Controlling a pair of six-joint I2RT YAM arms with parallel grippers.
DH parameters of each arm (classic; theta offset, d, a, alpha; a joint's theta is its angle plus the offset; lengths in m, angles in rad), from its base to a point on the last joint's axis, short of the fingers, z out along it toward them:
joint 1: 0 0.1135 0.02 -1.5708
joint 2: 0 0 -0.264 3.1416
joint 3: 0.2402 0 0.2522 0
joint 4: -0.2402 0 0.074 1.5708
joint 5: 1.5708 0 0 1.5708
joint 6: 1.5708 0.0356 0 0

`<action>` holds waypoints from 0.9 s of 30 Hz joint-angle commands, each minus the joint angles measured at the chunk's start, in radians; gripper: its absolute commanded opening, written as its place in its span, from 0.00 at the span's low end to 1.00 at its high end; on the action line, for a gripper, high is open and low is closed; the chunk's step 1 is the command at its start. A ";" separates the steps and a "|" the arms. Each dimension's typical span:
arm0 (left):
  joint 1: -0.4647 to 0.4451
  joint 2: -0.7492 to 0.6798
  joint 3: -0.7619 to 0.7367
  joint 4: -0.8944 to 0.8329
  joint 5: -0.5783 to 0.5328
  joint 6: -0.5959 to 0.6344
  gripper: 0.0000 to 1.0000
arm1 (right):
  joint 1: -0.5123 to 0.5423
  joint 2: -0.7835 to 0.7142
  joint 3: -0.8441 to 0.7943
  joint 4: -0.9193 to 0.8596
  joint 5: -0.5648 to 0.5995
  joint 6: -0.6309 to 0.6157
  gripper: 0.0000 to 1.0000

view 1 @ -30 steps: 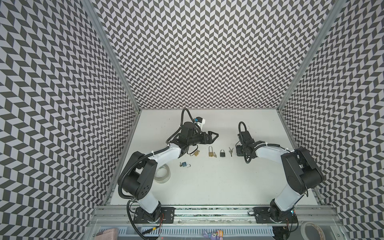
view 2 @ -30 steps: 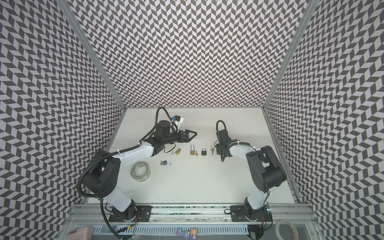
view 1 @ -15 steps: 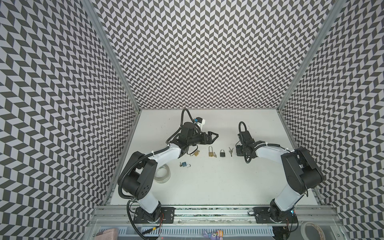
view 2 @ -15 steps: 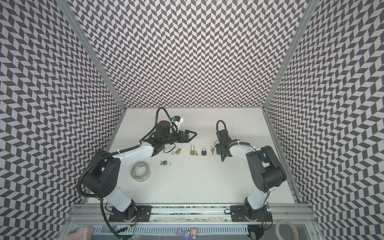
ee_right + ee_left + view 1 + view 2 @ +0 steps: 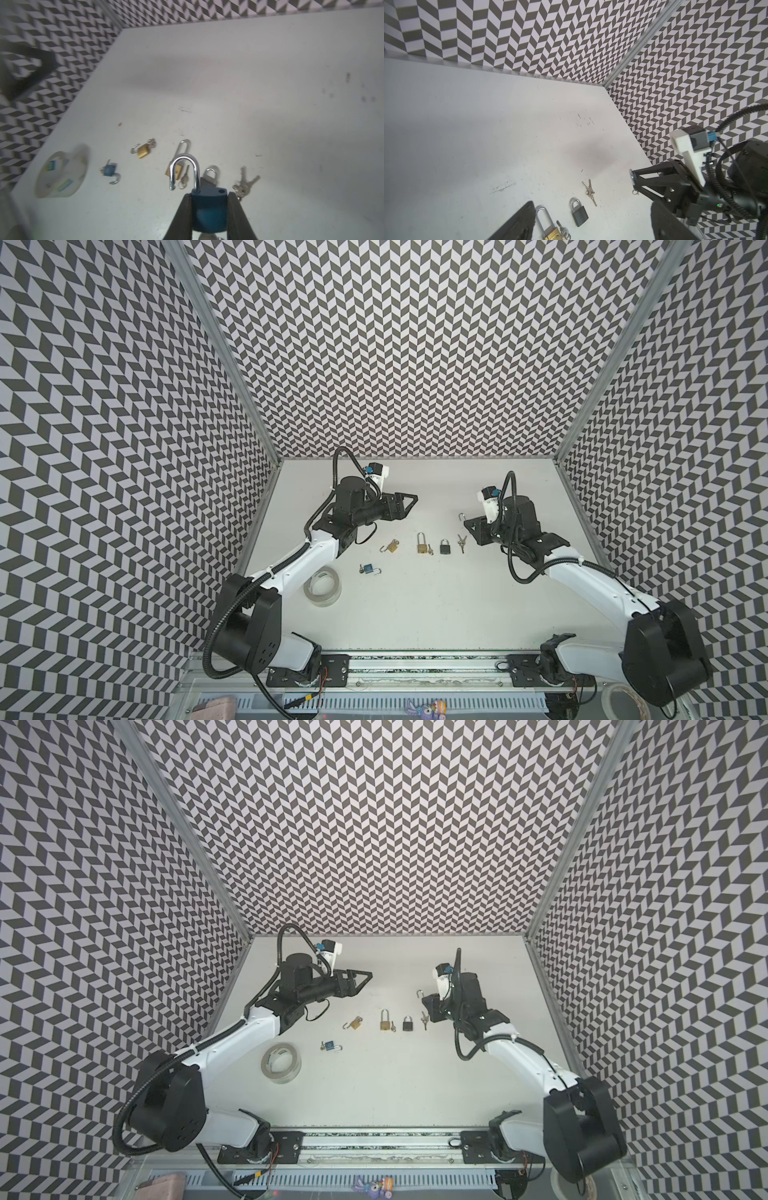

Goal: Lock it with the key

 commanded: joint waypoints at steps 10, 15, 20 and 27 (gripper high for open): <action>-0.006 -0.063 0.054 -0.231 0.126 0.138 0.72 | 0.205 -0.064 0.106 -0.038 -0.031 -0.379 0.00; -0.039 -0.059 0.059 -0.217 0.167 0.143 0.68 | 0.256 -0.127 0.065 0.028 0.026 -0.443 0.00; -0.077 -0.036 0.077 -0.229 0.213 0.165 0.64 | 0.279 -0.128 0.073 0.007 0.062 -0.477 0.00; -0.102 -0.037 0.080 -0.216 0.244 0.172 0.61 | 0.299 -0.113 0.076 -0.005 0.101 -0.485 0.00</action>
